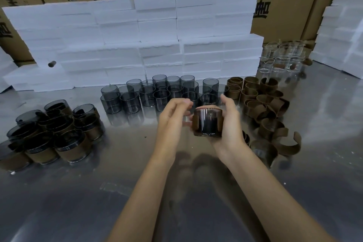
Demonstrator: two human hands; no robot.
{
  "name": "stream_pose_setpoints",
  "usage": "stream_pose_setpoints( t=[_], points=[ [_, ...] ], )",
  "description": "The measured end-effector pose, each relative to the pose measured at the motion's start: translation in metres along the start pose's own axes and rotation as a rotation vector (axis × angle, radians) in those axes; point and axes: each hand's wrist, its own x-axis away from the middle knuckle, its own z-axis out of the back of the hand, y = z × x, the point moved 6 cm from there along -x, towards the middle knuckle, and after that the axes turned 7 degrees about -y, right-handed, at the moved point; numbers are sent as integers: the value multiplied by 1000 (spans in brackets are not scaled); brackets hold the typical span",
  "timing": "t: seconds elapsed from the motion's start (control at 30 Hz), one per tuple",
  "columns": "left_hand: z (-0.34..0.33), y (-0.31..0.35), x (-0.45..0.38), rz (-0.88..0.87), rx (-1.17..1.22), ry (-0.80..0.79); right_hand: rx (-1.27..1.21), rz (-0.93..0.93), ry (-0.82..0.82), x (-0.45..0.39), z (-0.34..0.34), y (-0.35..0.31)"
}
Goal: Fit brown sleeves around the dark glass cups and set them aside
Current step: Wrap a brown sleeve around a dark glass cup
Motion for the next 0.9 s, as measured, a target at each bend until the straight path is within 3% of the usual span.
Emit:
stream_pose_setpoints(
  t=[0.13,0.23,0.33,0.53,0.7,0.9],
  points=[
    [-23,1,11,-74,-307,-185,-27,40,137,-4,11,-6],
    [-33,-2,12,-86,-332,-205,6,25,104,-6,9,-4],
    [-22,-1,7,-91,-170,-99,20,78,52,-8,3,-7],
    [0,-15,-8,145,570,-43,371,256,-106,-3,-6,-14],
    [3,-16,-8,160,601,-68,452,221,-347,2,-20,-6],
    [6,-14,-10,120,498,-46,444,234,-390,5,-23,-8]
  ],
)
